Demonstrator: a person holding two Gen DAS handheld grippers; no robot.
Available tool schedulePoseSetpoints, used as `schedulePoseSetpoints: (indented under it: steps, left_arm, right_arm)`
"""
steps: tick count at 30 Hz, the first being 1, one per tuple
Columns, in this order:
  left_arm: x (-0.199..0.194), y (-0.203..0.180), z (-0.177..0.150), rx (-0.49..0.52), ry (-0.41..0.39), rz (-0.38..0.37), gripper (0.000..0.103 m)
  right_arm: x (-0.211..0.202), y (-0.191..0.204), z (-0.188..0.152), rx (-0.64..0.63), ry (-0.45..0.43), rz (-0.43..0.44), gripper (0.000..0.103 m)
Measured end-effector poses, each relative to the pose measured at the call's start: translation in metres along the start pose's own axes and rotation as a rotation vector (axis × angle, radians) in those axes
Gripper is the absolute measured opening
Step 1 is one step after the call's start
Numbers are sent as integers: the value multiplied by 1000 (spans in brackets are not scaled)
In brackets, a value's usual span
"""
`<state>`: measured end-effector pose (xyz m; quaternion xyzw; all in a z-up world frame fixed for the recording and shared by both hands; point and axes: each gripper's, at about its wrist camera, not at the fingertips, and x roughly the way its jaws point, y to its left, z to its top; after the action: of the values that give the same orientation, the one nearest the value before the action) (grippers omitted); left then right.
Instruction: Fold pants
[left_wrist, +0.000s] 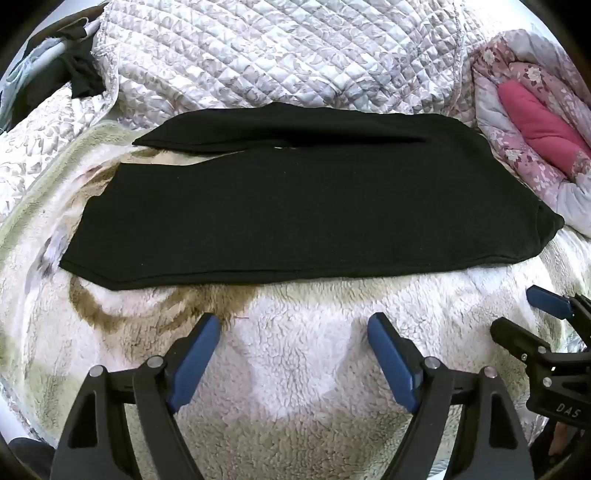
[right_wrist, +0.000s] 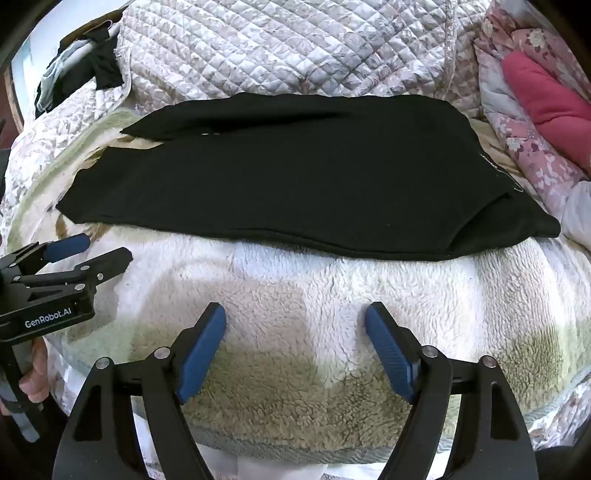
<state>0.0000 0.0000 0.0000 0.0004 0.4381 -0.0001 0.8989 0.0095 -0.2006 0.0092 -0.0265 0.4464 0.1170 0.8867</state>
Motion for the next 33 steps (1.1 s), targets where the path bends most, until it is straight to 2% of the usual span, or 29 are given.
schedulePoseSetpoints:
  steps: [33]
  left_arm:
    - [-1,-5,-4,12,4,6,85]
  right_arm:
    - [3,0,2,-4,21,-15,80]
